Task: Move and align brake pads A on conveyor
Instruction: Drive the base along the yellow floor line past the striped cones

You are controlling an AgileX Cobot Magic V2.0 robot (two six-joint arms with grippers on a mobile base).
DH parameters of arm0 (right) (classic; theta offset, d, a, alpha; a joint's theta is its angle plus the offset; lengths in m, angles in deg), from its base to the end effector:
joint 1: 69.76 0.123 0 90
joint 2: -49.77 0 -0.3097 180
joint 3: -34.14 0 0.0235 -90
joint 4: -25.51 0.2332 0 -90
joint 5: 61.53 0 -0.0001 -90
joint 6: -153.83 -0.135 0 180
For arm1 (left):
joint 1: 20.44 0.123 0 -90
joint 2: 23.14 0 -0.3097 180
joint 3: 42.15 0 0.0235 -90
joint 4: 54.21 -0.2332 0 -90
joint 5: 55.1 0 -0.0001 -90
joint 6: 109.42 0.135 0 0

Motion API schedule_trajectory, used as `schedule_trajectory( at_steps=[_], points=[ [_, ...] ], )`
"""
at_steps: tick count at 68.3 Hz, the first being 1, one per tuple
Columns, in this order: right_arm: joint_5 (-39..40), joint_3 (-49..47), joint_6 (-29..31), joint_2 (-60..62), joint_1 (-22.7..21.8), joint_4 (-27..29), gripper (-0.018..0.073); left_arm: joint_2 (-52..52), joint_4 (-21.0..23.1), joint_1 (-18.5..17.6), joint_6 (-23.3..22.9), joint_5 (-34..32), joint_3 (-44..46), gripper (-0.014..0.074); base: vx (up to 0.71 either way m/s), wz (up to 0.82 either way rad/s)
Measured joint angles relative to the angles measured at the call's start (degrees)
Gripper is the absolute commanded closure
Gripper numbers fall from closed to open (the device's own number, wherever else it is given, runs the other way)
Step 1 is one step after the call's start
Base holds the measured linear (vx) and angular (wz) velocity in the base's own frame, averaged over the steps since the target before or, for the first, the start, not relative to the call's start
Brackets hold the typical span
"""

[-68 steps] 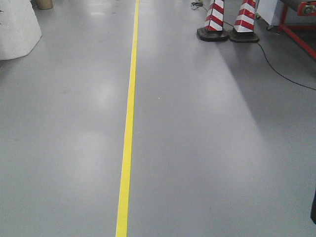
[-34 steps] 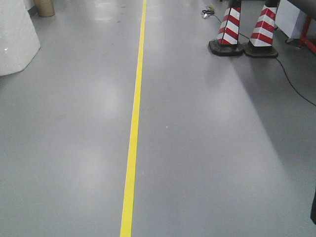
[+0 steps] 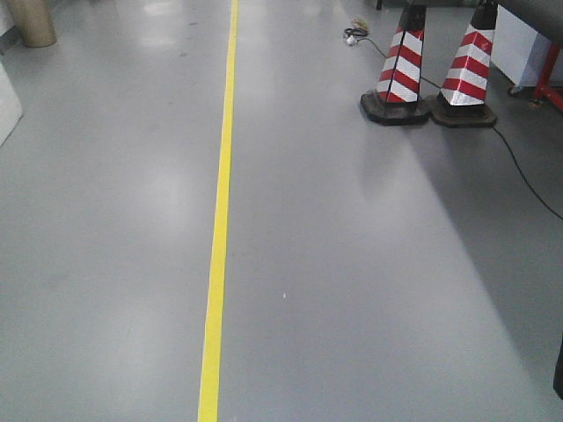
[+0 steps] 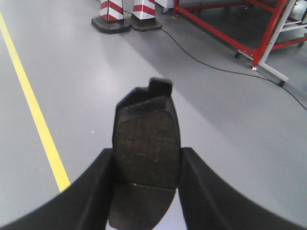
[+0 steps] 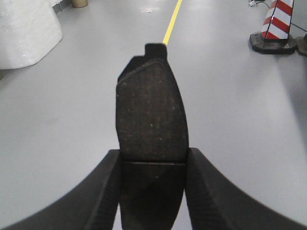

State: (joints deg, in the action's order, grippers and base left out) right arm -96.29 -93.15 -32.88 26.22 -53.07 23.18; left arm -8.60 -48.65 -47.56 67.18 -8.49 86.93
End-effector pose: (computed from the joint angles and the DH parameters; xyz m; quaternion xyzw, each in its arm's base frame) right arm 0.0613 0.0151 0.2765 -0.0789 0.8203 0.0962 0.5582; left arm 0.0201 -0.0210 0.2686 0.1625 0.8124 -0.1930 0.5258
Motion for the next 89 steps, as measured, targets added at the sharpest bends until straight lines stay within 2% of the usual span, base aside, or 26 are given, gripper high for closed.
schedule_trajectory(
  at_steps=[89],
  points=[
    [-0.02, 0.0, 0.0, 0.0, 0.0, 0.02, 0.0564, -0.02, 0.0, 0.0, 0.0, -0.05, 0.0, 0.0603, 0.84, 0.0]
  ],
)
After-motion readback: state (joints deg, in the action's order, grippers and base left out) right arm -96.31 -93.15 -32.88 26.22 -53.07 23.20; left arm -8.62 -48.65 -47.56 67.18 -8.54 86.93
